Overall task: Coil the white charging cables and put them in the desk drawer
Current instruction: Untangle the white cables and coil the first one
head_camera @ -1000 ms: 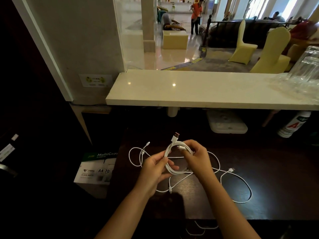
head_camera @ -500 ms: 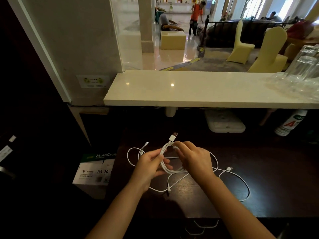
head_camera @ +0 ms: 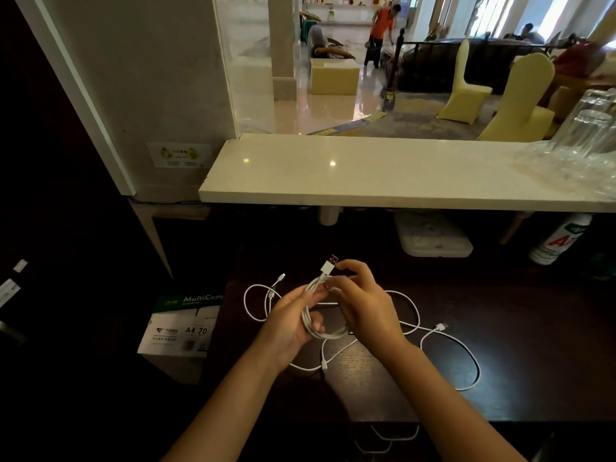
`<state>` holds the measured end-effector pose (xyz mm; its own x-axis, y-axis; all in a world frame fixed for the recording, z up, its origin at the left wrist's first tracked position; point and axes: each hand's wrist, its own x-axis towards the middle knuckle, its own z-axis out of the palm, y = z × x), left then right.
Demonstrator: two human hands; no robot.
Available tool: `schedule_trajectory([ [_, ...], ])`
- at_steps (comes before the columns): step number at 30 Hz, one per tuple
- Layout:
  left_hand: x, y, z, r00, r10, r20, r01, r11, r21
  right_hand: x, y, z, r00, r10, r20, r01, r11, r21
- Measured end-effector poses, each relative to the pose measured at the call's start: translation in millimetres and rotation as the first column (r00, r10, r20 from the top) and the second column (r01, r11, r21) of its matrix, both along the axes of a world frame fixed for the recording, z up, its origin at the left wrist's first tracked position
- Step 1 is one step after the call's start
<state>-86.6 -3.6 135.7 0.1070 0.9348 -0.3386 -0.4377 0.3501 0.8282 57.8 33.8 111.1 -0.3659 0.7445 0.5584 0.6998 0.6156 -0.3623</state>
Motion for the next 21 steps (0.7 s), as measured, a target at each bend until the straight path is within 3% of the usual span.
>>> schedule_trajectory([
  [3,0.1,1.1,-1.9,1.000,-0.002,-0.011,0.002,1.000,-0.001,-1.3,1.9,0.8,0.988,0.057,-0.143,-0.075,0.990,-0.121],
  [9,-0.4,-2.0,-2.2,0.991,-0.059,-0.117,0.065,0.997,0.047,8.2,2.6,13.5,0.989,0.037,-0.143,-0.068,0.974,-0.216],
  [16,-1.6,-8.4,2.7,0.918,-0.130,-0.374,0.165,0.984,0.061,2.5,0.2,21.1,0.944,-0.204,-0.258,0.079,0.902,-0.424],
  [18,-0.7,-9.5,3.1,0.909,-0.153,-0.387,0.191,0.980,0.061,3.1,3.4,21.3,0.837,-0.317,-0.445,0.018,0.830,-0.557],
  [20,-0.1,-6.9,5.3,0.920,-0.158,-0.360,0.197,0.977,0.076,1.9,3.8,21.0,0.550,-0.470,-0.690,-0.188,0.735,-0.651],
  [21,-0.5,-4.7,6.4,0.936,-0.144,-0.322,0.179,0.981,0.080,1.3,2.8,19.9,0.400,-0.542,-0.739,-0.290,0.690,-0.664],
])
